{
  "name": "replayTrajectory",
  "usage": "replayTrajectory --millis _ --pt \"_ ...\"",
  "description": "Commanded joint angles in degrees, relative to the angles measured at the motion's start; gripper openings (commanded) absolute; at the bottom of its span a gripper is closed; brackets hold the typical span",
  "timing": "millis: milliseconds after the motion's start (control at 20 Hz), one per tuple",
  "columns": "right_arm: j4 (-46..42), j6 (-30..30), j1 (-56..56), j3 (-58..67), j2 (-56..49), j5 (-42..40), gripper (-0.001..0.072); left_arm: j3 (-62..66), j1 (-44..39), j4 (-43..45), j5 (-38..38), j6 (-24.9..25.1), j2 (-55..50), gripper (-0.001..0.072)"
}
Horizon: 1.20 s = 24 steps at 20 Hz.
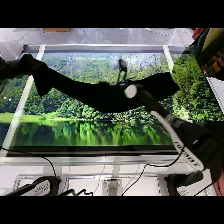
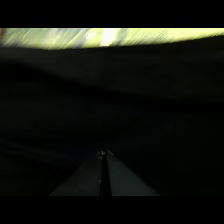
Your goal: Fold the clothes and pants, and hang the long-sleeved shirts on hangers.
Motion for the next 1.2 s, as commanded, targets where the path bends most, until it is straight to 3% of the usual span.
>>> replayTrajectory --millis 0,300,750,900,1000,1150 --pt "9.3 2.1 7.3 4.3 -5.9 -2.3 0.0018 -0.1 -0.1 -0.1 -5.9 0.1 0.9 0.0005" --pt "10.0 2.1 13.1 19.3 -16.2 -0.7 0.0018 -0.1 -0.3 -0.1 -7.1 0.1 0.9 0.0006" --pt "3.3 1.8 5.7 20.4 -15.7 13.4 0.0020 -0.1 -1.4 -0.1 -0.9 0.7 -2.1 0.0006" --pt "-1.0 1.8 -1.0 20.6 -12.7 21.9 0.0020 -0.1 -6.4 -0.1 0.8 5.8 -6.0 0.0006" --pt "-3.0 1.3 -5.6 20.6 -10.5 27.1 0.0019 -0.1 -11.8 -0.1 1.6 6.6 -9.6 0.0006" --pt "-3.7 -4.7 -11.8 20.6 -6.2 32.7 0.0020 -0.1 -21.3 -0.1 6.0 6.6 -16.4 0.0006"
